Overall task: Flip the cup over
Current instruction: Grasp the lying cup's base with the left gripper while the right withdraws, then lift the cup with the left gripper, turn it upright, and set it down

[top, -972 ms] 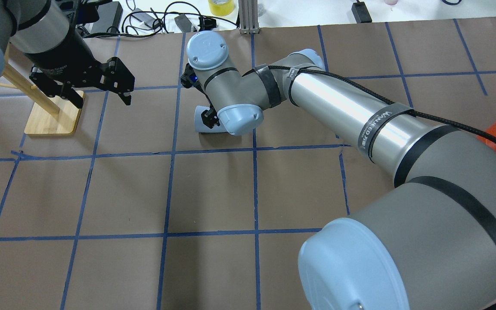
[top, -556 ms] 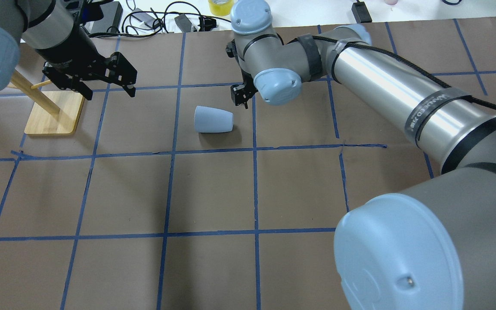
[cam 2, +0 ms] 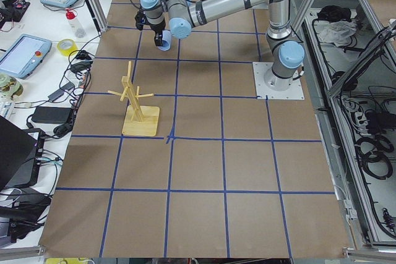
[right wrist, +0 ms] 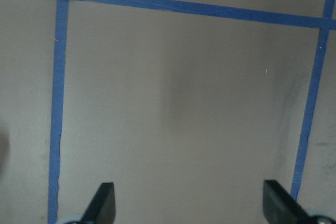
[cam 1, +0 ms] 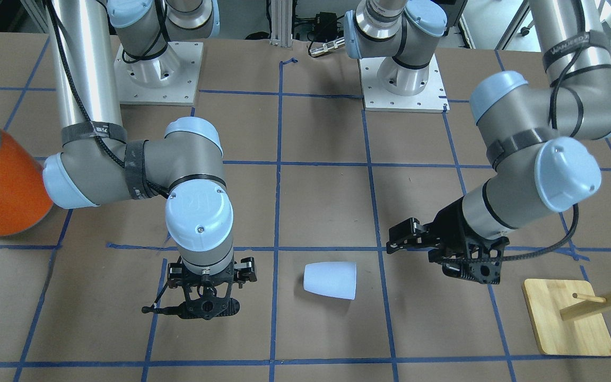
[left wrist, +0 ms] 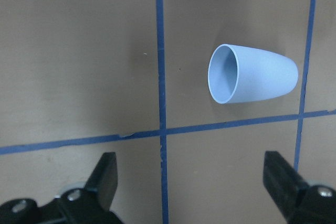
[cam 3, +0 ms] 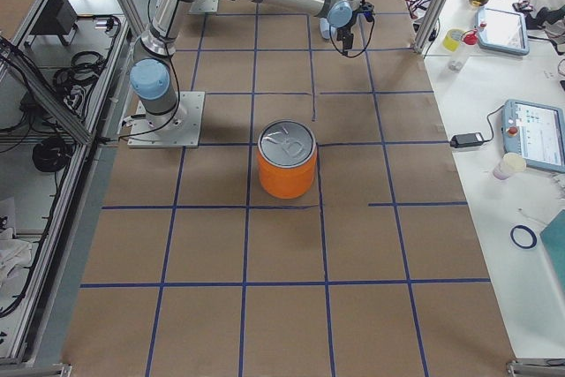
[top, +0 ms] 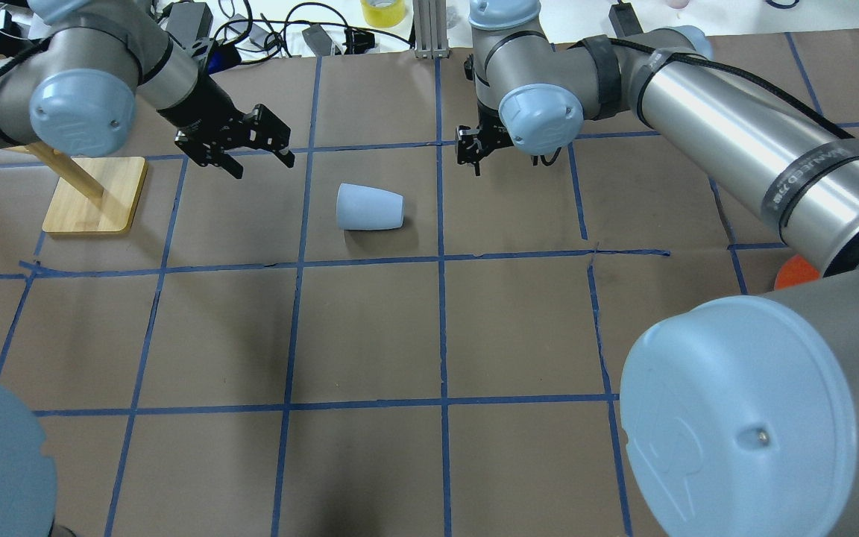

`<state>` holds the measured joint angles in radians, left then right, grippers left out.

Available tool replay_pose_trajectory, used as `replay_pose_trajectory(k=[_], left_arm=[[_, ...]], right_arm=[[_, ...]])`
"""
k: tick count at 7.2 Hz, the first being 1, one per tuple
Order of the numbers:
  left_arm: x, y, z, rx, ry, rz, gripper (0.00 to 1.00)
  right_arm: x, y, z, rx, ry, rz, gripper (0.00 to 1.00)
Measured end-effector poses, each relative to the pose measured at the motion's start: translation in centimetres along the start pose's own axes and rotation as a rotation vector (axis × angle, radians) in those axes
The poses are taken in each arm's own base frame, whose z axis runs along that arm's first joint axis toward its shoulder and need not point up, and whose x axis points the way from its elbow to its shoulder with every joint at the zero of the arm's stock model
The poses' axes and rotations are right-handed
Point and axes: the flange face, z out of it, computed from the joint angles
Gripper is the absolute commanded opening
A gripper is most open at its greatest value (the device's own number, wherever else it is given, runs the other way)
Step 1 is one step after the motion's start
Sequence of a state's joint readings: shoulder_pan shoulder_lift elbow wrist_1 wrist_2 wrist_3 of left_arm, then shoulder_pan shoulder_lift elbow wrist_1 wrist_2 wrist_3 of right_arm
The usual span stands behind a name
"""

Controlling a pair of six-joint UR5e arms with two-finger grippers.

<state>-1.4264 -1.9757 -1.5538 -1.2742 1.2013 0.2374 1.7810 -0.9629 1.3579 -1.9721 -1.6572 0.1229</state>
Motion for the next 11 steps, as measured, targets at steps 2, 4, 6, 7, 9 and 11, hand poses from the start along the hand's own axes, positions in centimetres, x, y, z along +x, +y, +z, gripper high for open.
replay_pose_trajectory(k=[2, 4, 6, 7, 9, 11], left_arm=[[-2.1, -1.9, 5.3, -0.016, 0.157, 0.021, 1.00], [-1.9, -2.8, 9.2, -0.008, 0.404, -0.029, 0.96], [-1.9, -3.1, 11.4, -0.010, 0.545, -0.074, 0.76], [-2.0, -2.8, 12.5, -0.022, 0.573, -0.090, 0.75], [-2.0, -2.4, 13.5, -0.032, 0.615, -0.113, 0.05], [-2.0, -2.3, 13.5, -0.036, 0.623, -0.135, 0.00]], right_arm=[[1.2, -0.4, 0.2, -0.002, -0.001, 0.026, 1.00], [2.1, -0.7, 0.9, -0.009, -0.003, 0.047, 1.00], [2.4, -0.8, 1.0, -0.011, -0.003, 0.059, 1.00], [2.6, -0.9, 1.1, -0.012, -0.007, 0.068, 1.00], [3.1, -1.0, 0.9, -0.015, -0.023, 0.147, 1.00], [3.6, -0.7, -1.6, 0.000, -0.087, 0.193, 1.00]])
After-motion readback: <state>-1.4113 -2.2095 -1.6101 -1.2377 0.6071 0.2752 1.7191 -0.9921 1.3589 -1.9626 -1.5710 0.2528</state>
